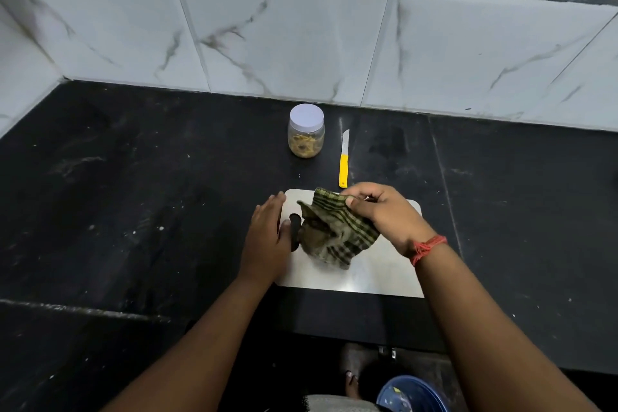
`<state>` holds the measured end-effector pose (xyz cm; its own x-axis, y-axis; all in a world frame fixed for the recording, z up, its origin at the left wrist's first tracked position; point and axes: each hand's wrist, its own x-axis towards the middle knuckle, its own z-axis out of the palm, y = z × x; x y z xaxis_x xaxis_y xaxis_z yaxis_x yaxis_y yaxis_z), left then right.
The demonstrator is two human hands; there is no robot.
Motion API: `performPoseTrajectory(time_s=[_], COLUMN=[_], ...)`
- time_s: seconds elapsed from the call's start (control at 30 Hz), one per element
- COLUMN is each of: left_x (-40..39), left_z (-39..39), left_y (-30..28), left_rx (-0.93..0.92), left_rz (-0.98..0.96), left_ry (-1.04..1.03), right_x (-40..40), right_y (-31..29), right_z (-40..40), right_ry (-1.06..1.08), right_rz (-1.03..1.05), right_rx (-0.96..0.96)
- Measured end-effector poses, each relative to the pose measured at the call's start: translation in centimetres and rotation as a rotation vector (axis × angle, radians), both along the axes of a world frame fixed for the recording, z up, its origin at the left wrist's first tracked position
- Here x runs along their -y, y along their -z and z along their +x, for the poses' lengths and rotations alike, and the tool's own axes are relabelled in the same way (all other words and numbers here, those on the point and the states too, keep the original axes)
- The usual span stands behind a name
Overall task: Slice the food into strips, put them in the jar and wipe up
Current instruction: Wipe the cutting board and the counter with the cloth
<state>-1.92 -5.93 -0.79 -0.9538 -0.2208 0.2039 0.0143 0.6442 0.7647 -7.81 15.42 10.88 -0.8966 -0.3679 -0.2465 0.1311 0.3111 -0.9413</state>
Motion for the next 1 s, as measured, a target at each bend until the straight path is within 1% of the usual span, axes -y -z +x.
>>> performPoseTrajectory(time_s=[0.07,0.13,0.2,0.23,0.27,0.37,0.43,0.53,0.63,0.7,0.83,0.9,0.93,1.0], left_x=[-0.4,-1.1,-2.1,-2.6,-3.0,-3.4,-3.5,-4.0,-4.6,-5.0,-5.0,-4.7,-4.5,-4.4], left_z=[-0.8,-1.5,-2.0,-2.2,-2.3,-2.6,-2.8,-3.4,-4.1,-4.2,-4.6,-4.6,-4.7,-4.6], left_y=[-1.4,-3.3,-5.5,-6.6,-7.2,-8.2,-8.0,-6.6,-5.5,-5.7,-6.3,-6.4,-6.4,-6.2], left_rx=[-0.048,-0.069,-0.012,0.022,0.051,0.118,0.206,0.389,0.494,0.523,0.497,0.52,0.532,0.552], left_rz=[0.139,0.309,0.521,0.593,0.625,0.64,0.633,0.717,0.859,0.978,1.255,1.395,1.407,1.288], left_ry=[0.037,0.136,0.263,0.31,0.338,0.391,0.411,0.344,0.191,0.1,0.005,-0.029,-0.021,0.048], right_x=[-0.3,-0.5,-0.5,-0.5,-0.6,-0.8,-1.1,-1.2,-1.2,-1.2,-1.3,-1.2,-1.1,-1.2], right_y=[-1.2,-2.5,-3.6,-4.1,-4.5,-5.8,-6.2,-5.8,-4.4,-3.0,0.5,2.1,2.7,3.3], right_z=[-0.6,-1.2,-1.8,-2.2,-2.5,-3.6,-4.5,-6.0,-6.1,-5.5,-3.8,-2.9,-2.6,-2.3], right_ry=[-0.083,-0.165,-0.207,-0.209,-0.2,-0.143,-0.091,-0.039,-0.121,-0.233,-0.373,-0.435,-0.464,-0.483], right_rz=[0.019,-0.001,-0.041,-0.056,-0.067,-0.07,0.022,0.263,0.417,0.457,0.566,0.597,0.614,0.606], right_rx=[-0.016,-0.018,-0.029,-0.046,-0.066,-0.098,-0.167,-0.355,-0.597,-0.719,-0.876,-0.924,-0.931,-0.896])
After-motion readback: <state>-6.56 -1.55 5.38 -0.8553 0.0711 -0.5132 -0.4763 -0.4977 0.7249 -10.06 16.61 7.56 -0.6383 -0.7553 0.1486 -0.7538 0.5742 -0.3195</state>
